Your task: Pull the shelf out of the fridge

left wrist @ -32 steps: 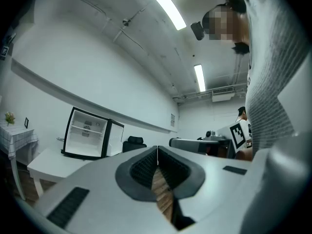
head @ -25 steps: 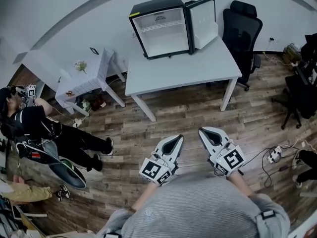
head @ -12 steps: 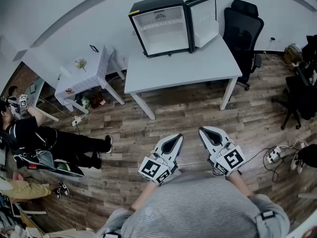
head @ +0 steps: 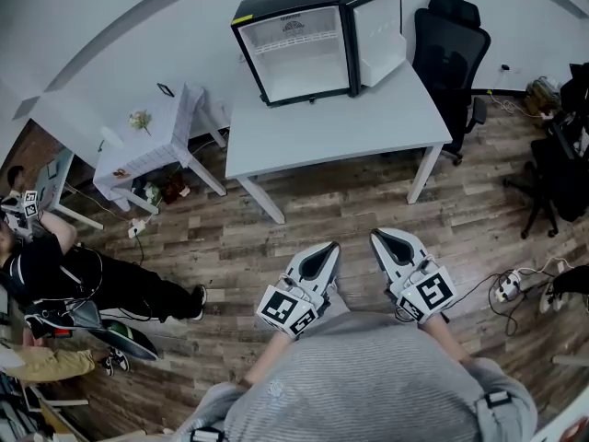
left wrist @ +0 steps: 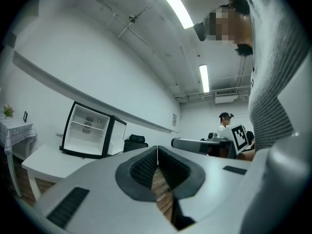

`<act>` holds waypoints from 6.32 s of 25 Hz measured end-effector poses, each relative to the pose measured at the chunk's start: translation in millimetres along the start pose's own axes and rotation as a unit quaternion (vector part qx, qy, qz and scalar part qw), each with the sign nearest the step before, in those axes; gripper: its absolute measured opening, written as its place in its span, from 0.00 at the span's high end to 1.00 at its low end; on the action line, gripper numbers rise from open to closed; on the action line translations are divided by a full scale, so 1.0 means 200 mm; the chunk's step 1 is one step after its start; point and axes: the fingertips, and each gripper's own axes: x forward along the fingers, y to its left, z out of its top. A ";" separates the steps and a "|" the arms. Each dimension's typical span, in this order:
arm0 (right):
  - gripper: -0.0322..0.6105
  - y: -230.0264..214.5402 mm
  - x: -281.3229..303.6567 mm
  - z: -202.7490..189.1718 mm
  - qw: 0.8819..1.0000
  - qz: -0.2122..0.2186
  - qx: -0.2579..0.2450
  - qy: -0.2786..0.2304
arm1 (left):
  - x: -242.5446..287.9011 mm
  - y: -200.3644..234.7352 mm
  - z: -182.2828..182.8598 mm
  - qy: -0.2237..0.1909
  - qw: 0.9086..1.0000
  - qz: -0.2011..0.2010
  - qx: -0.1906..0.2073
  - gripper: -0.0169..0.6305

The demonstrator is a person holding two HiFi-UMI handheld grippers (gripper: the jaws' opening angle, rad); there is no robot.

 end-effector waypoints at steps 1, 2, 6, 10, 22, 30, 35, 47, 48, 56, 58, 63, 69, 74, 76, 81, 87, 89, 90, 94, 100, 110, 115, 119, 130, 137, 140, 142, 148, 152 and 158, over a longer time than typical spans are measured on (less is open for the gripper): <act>0.93 -0.02 0.03 -0.01 1.000 -0.004 -0.001 0.001 | 0.03 0.04 0.00 0.000 1.000 -0.005 0.000 0.95; 0.93 -0.05 0.07 -0.01 1.000 -0.007 -0.001 0.002 | 0.05 0.07 0.00 0.000 1.000 -0.010 0.001 0.95; 0.93 -0.15 0.20 0.00 1.000 -0.014 -0.010 0.000 | 0.18 0.23 0.05 -0.005 1.000 -0.021 0.001 0.95; 0.93 -0.23 0.32 -0.02 1.000 -0.021 -0.007 0.005 | 0.27 0.36 0.08 -0.006 1.000 -0.022 -0.002 0.95; 0.93 -0.39 0.70 -0.06 1.000 -0.005 -0.004 0.016 | 0.39 0.76 0.13 -0.006 1.000 0.004 -0.010 0.95; 0.93 -0.55 1.09 0.01 1.000 -0.009 -0.016 0.013 | 0.55 1.13 0.30 -0.016 1.000 -0.004 0.001 0.95; 0.93 -0.64 1.34 0.01 1.000 -0.015 -0.024 0.004 | 0.63 1.40 0.36 -0.019 1.000 -0.006 0.007 0.95; 0.93 -0.86 1.68 0.01 0.999 -0.036 -0.032 0.009 | 0.85 1.74 0.39 -0.014 1.000 -0.015 -0.008 0.95; 0.93 -0.89 1.69 0.02 0.999 -0.038 -0.032 0.007 | 0.88 1.75 0.38 -0.014 1.000 -0.015 -0.009 0.95; 0.93 -1.13 1.79 0.04 0.999 -0.017 -0.034 0.006 | 1.16 1.81 0.39 -0.020 1.000 -0.001 -0.009 0.95; 0.93 -1.20 1.83 0.05 0.999 -0.006 -0.038 0.006 | 1.23 1.84 0.41 -0.024 1.000 0.003 -0.010 0.95; 0.93 -1.37 1.96 0.09 0.999 0.009 -0.039 -0.002 | 1.42 1.91 0.48 -0.040 0.999 0.011 0.005 0.95; 0.93 -1.55 2.05 0.12 0.999 0.008 -0.035 -0.014 | 1.54 2.00 0.50 -0.042 0.999 0.025 0.012 0.95; 0.93 -1.64 2.10 0.11 0.999 0.007 -0.027 -0.016 | 1.61 2.04 0.50 -0.034 0.999 0.031 0.010 0.95; 0.93 -1.65 2.13 0.11 0.999 0.011 -0.026 -0.015 | 1.63 2.07 0.50 -0.034 0.999 0.031 0.006 0.95; 0.93 -1.69 2.18 0.10 0.999 0.019 -0.026 -0.012 | 1.69 2.13 0.49 -0.032 0.999 0.034 -0.012 0.95; 0.93 -1.74 2.23 0.09 0.999 0.025 -0.027 -0.010 | 1.79 2.24 0.44 -0.042 0.994 0.028 -0.095 0.95; 0.93 -1.76 2.24 0.09 0.999 0.025 -0.028 -0.010 | 1.83 2.29 0.43 -0.054 0.987 0.028 -0.146 0.95; 0.93 -1.77 2.25 0.09 0.999 0.025 -0.029 -0.009 | 1.85 2.32 0.43 -0.060 0.982 0.028 -0.175 0.95; 0.93 -1.79 2.27 0.08 0.999 0.029 -0.033 -0.008 | 1.91 2.43 0.40 -0.089 0.953 0.033 -0.287 0.88; 0.93 -1.81 2.30 0.08 0.999 0.035 -0.038 -0.005 | 1.97 2.60 0.33 -0.116 0.909 0.069 -0.395 0.77; 0.93 -1.84 2.31 0.03 0.999 0.034 -0.028 0.007 | 2.13 2.95 0.25 -0.181 0.841 0.110 -0.498 0.64; 0.93 -1.88 2.34 0.00 0.999 0.036 -0.031 0.014 | 2.22 3.09 0.22 -0.190 0.828 0.127 -0.512 0.63; 0.93 -1.94 2.39 -0.01 0.999 0.036 -0.037 0.014 | 2.27 3.19 0.21 -0.209 0.810 0.134 -0.532 0.63; 0.93 -2.00 2.50 -0.10 0.999 0.041 -0.029 0.020 | 2.38 3.35 0.16 -0.224 0.794 0.150 -0.545 0.64; 0.93 -1.98 2.51 -0.17 0.998 0.051 -0.015 0.027 | 2.45 3.44 0.18 -0.239 0.792 0.153 -0.541 0.64; 0.93 -1.99 2.51 -0.22 0.998 0.049 -0.008 0.031 | 2.48 3.48 0.18 -0.245 0.789 0.158 -0.540 0.64; 0.93 -2.01 2.51 -0.25 0.998 0.045 -0.001 0.033 | 2.50 3.51 0.18 -0.249 0.785 0.162 -0.544 0.64; 0.93 -2.02 2.48 -0.32 0.998 0.035 0.015 0.040 | 2.53 3.58 0.15 -0.255 0.775 0.184 -0.548 0.64; 0.93 -2.01 2.45 -0.36 0.998 0.031 0.018 0.048 | 2.56 3.61 0.16 -0.252 0.780 0.197 -0.538 0.65; 0.93 -2.03 2.44 -0.36 0.998 0.027 0.019 0.049 | 2.58 3.62 0.17 -0.263 0.767 0.201 -0.549 0.73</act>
